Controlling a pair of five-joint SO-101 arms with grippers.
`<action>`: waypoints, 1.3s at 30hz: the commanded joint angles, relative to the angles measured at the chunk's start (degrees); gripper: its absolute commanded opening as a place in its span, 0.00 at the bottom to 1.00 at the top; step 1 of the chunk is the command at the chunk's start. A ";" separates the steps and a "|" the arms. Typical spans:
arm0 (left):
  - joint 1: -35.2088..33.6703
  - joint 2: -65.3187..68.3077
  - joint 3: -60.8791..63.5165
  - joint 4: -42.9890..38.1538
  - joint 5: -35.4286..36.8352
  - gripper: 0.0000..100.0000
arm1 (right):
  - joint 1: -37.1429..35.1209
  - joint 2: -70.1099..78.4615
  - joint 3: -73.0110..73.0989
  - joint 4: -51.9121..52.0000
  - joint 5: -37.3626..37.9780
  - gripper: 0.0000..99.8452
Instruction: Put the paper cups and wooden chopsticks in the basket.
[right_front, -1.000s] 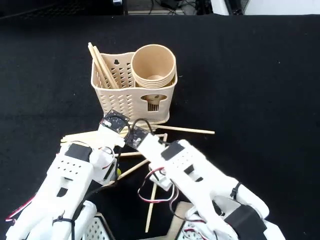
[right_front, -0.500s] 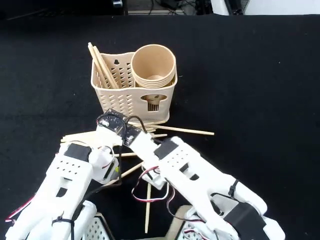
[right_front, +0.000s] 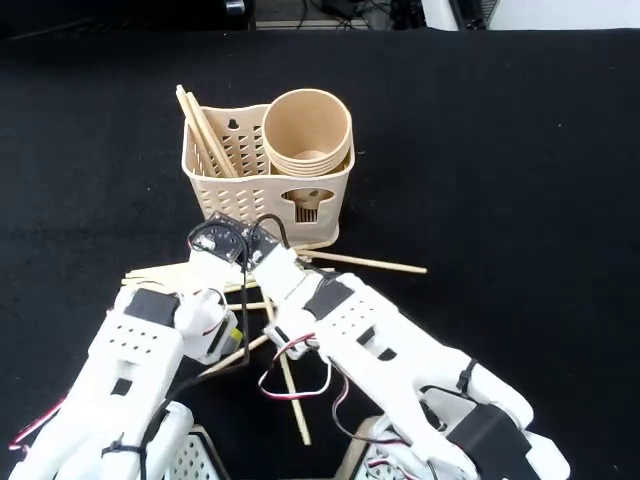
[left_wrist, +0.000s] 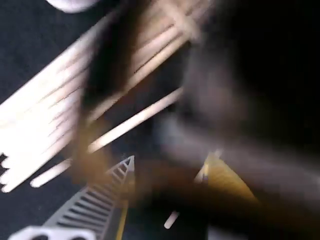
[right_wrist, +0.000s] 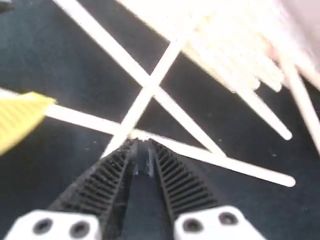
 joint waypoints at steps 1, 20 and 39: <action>0.40 -0.62 -1.80 0.53 0.35 0.23 | -1.05 -1.98 -0.84 -1.67 -0.70 0.01; 6.73 -0.62 -10.95 8.88 4.75 0.24 | 10.02 -23.08 -0.57 15.91 3.43 0.01; 16.31 0.00 -0.84 -11.78 13.45 0.26 | 53.71 -33.89 10.86 11.78 -0.79 0.01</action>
